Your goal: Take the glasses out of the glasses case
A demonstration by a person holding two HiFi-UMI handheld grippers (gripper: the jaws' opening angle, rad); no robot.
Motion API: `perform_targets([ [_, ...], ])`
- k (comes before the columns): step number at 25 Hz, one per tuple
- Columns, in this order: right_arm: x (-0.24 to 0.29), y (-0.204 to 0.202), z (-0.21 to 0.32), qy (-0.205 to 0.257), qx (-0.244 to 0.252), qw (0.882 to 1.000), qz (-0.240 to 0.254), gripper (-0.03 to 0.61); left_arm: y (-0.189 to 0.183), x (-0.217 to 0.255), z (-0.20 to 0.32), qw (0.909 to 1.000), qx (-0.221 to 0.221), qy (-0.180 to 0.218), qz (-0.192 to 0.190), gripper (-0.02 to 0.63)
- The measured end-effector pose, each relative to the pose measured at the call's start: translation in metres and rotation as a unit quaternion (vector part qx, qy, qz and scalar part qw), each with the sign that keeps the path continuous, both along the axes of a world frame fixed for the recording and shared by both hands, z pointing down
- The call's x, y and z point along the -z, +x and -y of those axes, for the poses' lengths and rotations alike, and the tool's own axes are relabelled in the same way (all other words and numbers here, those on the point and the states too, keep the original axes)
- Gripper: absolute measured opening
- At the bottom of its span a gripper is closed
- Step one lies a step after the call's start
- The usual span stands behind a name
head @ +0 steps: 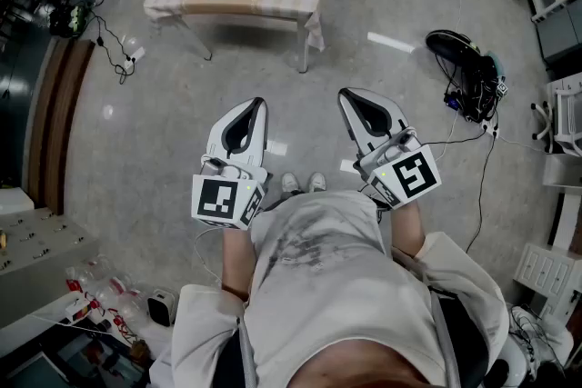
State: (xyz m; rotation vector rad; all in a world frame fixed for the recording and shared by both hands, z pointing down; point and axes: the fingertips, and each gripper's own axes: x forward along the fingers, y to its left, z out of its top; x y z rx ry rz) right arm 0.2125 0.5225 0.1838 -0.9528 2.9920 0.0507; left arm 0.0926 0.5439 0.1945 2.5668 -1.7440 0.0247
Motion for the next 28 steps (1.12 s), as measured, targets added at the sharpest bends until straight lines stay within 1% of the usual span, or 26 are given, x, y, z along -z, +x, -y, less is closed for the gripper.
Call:
perform_targets([
  [5, 0.000, 0.008, 0.000, -0.001, -0.008, 1.000, 0.001, 0.015, 0.009, -0.004, -0.004, 1.0000, -0.004, -0.004, 0.004, 0.009],
  [10, 0.004, 0.018, -0.006, 0.029, -0.012, 0.999, -0.013, 0.017, 0.016, -0.003, -0.010, 1.0000, 0.002, -0.005, 0.007, 0.009],
  [16, 0.009, 0.021, -0.009, 0.047, -0.017, 0.999, -0.009, 0.017, 0.022, -0.002, -0.013, 1.0000, 0.005, -0.003, 0.007, 0.009],
  [22, 0.002, 0.013, 0.003, 0.035, -0.022, 0.999, -0.021, 0.017, 0.014, -0.004, 0.000, 1.0000, 0.001, -0.004, 0.003, 0.009],
  [28, -0.013, -0.010, 0.034, 0.017, -0.029, 0.999, -0.039, 0.017, -0.007, -0.012, 0.033, 1.0000, -0.003, -0.007, -0.002, 0.009],
])
